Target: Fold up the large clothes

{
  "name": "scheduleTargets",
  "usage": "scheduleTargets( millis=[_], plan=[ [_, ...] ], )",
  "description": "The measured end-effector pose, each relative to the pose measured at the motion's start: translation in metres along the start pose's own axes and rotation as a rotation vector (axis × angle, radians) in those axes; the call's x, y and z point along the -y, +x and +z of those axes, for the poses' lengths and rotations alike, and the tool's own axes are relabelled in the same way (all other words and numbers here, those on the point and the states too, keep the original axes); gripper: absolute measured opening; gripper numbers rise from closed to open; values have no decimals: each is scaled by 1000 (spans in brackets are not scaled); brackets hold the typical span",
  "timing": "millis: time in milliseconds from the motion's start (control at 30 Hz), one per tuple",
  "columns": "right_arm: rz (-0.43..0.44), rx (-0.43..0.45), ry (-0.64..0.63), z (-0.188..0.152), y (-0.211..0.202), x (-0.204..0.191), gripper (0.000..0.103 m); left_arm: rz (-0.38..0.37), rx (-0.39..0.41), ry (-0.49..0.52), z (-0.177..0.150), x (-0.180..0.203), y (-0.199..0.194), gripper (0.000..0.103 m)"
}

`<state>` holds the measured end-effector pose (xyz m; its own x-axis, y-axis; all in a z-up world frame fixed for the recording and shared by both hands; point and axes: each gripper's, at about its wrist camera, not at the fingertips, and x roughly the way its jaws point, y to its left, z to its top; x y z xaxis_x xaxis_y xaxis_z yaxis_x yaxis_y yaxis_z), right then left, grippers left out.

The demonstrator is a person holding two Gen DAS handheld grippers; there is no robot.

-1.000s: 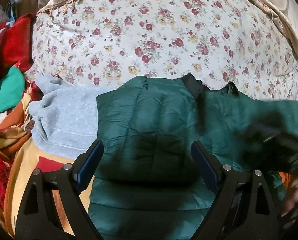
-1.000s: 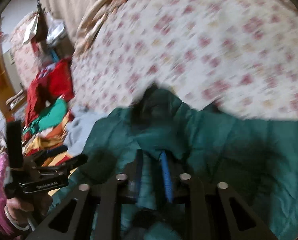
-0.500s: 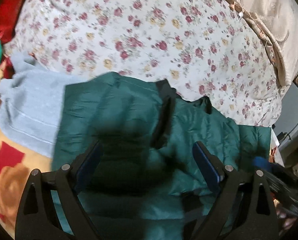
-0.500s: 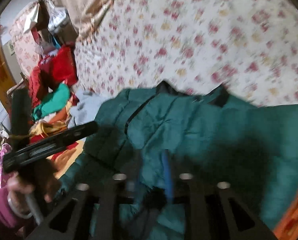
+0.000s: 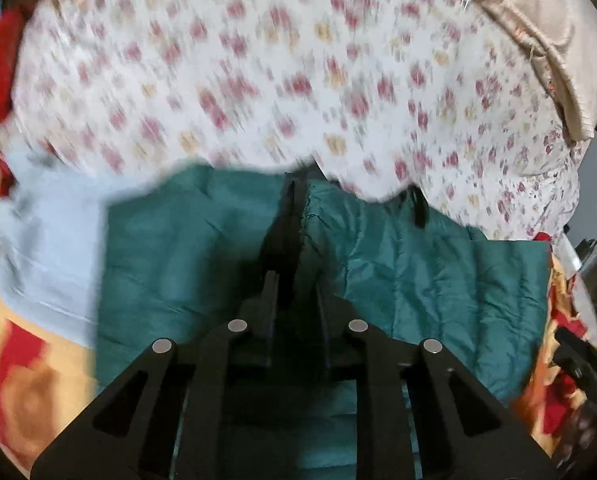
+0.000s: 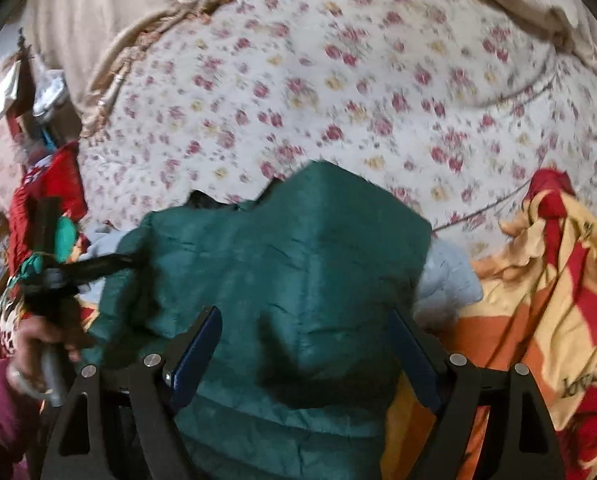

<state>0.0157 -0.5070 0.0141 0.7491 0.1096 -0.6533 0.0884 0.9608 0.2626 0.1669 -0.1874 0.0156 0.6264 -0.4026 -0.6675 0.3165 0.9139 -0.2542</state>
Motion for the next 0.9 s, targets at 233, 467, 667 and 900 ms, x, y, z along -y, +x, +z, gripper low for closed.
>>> scheduleTargets(
  millis=[233,467,667,900],
  plan=[
    [-26,-43,-89,21,81,-43,82,127,64,7,-6,-60,-33,15],
    [-153,-155,-223,13,164,-81,84,174,-60,7,-26,-72,8,17],
    [-136,-149,-187,23,143,-74,85,137,-51,-61,-24,-84,-6,67],
    [-69,-66,-186,16,82,-71,85,104,53,-84,-12,-70,-32,70]
  ],
)
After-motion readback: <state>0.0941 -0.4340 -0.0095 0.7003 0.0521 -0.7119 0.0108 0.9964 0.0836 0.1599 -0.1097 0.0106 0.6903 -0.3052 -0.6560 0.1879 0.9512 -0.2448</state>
